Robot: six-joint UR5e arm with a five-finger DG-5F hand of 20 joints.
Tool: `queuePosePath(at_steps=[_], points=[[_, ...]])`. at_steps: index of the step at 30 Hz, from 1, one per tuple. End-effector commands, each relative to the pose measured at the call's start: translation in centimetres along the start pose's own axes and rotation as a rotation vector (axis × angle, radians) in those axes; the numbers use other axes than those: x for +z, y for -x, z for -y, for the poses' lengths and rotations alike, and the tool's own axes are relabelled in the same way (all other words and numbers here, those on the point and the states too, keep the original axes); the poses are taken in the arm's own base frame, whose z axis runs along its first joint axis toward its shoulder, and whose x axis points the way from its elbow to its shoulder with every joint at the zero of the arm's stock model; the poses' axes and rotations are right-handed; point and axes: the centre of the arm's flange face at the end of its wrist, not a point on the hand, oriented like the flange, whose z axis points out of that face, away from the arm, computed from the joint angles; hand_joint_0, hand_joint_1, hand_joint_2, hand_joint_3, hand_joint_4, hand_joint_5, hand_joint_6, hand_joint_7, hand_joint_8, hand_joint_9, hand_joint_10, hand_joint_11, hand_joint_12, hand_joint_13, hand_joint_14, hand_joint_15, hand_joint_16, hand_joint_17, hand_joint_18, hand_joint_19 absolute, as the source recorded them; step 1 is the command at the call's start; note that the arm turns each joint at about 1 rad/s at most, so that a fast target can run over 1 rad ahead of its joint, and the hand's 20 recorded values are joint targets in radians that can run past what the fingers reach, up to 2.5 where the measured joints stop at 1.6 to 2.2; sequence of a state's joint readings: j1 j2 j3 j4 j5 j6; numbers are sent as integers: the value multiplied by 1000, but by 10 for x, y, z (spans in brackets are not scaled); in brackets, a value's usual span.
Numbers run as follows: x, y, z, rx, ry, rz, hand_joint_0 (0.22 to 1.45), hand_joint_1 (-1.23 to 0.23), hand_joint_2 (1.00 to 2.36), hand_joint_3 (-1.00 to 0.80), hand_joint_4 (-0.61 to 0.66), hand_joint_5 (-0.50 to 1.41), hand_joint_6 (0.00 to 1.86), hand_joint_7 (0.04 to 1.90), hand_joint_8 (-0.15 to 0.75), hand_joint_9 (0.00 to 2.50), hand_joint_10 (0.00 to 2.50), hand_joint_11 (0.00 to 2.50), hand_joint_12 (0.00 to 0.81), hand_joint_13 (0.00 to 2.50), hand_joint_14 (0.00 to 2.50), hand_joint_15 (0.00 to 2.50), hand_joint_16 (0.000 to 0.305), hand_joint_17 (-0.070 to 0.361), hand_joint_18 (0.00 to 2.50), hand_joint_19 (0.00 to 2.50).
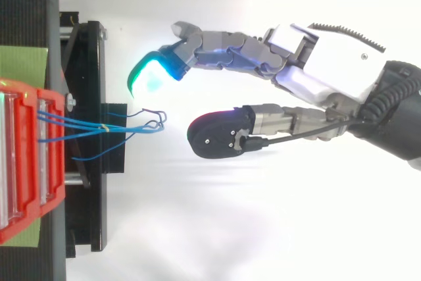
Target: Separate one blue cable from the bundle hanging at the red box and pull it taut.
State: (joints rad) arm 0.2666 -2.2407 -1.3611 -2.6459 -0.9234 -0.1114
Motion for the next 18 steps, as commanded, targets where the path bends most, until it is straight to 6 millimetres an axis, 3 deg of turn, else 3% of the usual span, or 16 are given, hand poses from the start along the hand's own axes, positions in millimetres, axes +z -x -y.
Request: queuePosePath(at_steps=[1, 7, 11, 18], points=[[1, -3, -2, -12, 13, 1, 551, -597, 1002, -463, 291, -205, 502, 807, 319, 353, 0, 23, 300, 185, 0, 0, 34, 77, 22, 0], [2, -4, -5, -27, 21, 6, 550, -597, 1002, -468, 298, -202, 502, 808, 322, 365, 0, 33, 302, 196, 0, 0, 35, 78, 38, 0], [18, -13, 23, -2, 3, -5, 550, -597, 1002, -470, 302, -199, 502, 814, 323, 371, 0, 35, 302, 205, 0, 0, 35, 79, 48, 0], [28, -20, 18, 15, -5, -24, 550, -598, 1002, -472, 310, -187, 502, 814, 324, 387, 0, 40, 302, 220, 0, 0, 35, 79, 66, 0]])
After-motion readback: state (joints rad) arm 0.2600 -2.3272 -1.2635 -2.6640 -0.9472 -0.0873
